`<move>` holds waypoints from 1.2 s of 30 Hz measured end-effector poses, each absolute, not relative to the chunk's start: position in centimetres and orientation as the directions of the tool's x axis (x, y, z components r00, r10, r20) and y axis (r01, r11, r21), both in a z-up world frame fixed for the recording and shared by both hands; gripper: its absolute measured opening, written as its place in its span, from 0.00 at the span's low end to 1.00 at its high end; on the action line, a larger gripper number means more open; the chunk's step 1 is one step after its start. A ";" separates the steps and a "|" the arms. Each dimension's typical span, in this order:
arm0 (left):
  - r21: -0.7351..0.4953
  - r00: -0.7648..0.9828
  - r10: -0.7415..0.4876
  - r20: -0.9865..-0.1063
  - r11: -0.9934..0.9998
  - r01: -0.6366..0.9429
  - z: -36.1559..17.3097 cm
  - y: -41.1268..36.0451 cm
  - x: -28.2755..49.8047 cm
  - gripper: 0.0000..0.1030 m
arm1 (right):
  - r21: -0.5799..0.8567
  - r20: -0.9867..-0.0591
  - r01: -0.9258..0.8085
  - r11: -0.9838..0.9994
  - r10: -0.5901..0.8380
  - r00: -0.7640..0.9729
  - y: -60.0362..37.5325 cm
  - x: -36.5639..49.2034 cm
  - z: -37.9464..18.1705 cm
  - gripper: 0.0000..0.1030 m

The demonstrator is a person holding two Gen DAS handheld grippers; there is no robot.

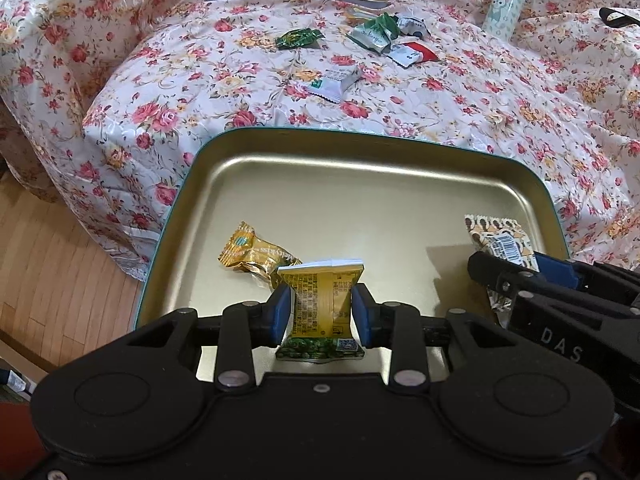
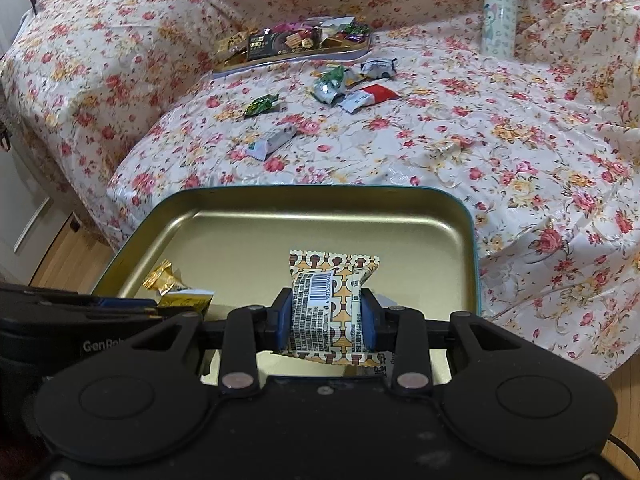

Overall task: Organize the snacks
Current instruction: 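Lower both packets into the gold tray and open both tools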

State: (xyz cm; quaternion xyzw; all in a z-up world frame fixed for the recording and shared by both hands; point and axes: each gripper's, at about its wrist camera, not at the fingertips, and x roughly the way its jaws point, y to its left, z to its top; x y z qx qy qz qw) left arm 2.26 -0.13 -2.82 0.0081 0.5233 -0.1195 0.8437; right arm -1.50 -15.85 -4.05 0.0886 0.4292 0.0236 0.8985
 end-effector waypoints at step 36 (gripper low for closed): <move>-0.118 0.429 -0.199 -0.881 0.971 0.208 -2.8 0.0 2.1 0.42 | 0.166 -0.771 0.009 0.986 0.124 0.625 -15.7 -1.7 -4.0 0.38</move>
